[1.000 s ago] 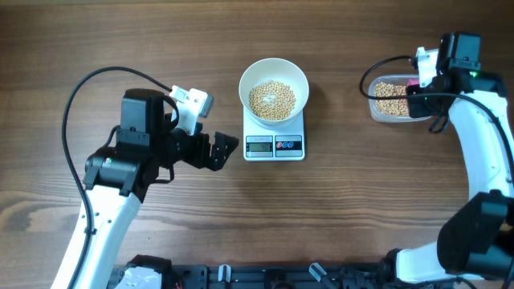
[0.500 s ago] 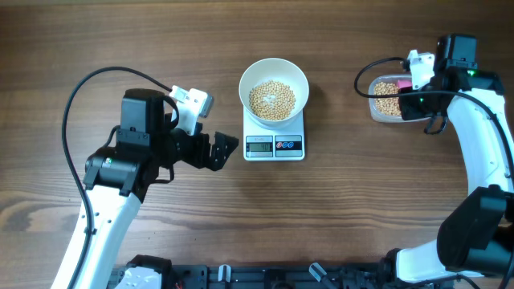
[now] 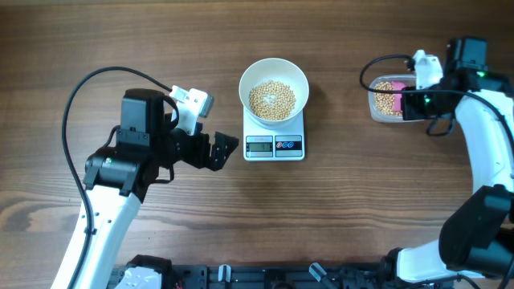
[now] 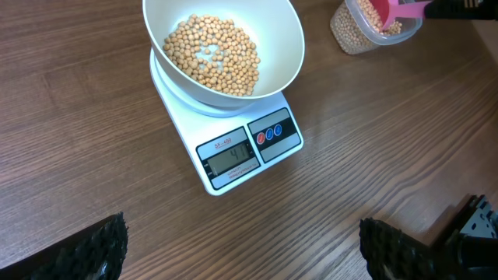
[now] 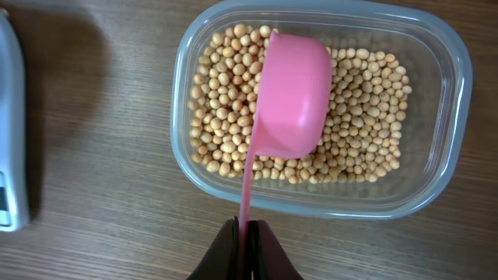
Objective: Scoop item into bowl and weigh 150g on scale
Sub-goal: 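Lower the pink scoop into the soybeans and drag it through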
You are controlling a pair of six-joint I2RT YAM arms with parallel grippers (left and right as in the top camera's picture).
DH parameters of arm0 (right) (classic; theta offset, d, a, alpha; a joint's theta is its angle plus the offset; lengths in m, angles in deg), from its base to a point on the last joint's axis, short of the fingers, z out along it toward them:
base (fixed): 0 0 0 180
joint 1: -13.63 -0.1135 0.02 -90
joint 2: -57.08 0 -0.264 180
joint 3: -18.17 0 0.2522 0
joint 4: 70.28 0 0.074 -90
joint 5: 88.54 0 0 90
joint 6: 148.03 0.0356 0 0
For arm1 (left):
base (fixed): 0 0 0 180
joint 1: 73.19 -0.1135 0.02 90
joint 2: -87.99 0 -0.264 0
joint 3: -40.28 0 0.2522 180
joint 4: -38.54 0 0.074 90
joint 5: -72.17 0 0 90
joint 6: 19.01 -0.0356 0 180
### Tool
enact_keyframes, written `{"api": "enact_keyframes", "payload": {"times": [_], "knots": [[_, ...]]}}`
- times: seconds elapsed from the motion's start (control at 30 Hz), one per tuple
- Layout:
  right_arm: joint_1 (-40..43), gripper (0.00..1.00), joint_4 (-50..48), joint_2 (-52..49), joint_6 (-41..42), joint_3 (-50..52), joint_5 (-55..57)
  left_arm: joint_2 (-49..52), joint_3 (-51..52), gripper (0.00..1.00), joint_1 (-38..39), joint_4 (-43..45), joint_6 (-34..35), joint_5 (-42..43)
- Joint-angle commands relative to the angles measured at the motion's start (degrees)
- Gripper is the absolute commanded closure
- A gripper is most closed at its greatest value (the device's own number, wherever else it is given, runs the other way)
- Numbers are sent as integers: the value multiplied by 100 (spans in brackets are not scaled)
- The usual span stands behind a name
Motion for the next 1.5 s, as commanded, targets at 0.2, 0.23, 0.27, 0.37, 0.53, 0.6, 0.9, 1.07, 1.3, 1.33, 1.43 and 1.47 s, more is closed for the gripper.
{"api": "enact_keyframes", "payload": {"times": [0.2,0.23,0.27,0.37,0.53,0.6,0.9,1.07,1.3,1.33,1.43,1.47], "knots": [[531,96,140,-229,358,39,-1329,33,4,0,-42,13,37,83],[531,96,160,-249,358,39,-1429,33,4,0,-42,13,37,85],[531,96,168,-291,363,39,-1521,33,4,0,-42,13,37,85],[531,96,179,-387,372,39,-1775,33,4,0,-42,13,37,85],[540,96,181,-415,490,39,-1869,33,4,0,-42,13,37,83],[570,96,181,-415,487,39,-1873,33,4,0,-42,13,37,85],[986,96,184,-417,492,39,-2048,33,4,0,-42,13,37,85],[1259,96,179,-420,494,44,-2697,33,4,0,-42,13,37,85],[1565,96,219,-636,664,44,-2876,33,4,0,-42,13,37,85],[1596,96,225,-708,664,44,-3008,33,4,0,-42,13,39,85],[1681,96,225,-876,664,44,-3445,33,4,0,-42,13,39,85],[1711,96,225,-914,667,44,-3563,33,4,0,-42,13,39,85]]}}
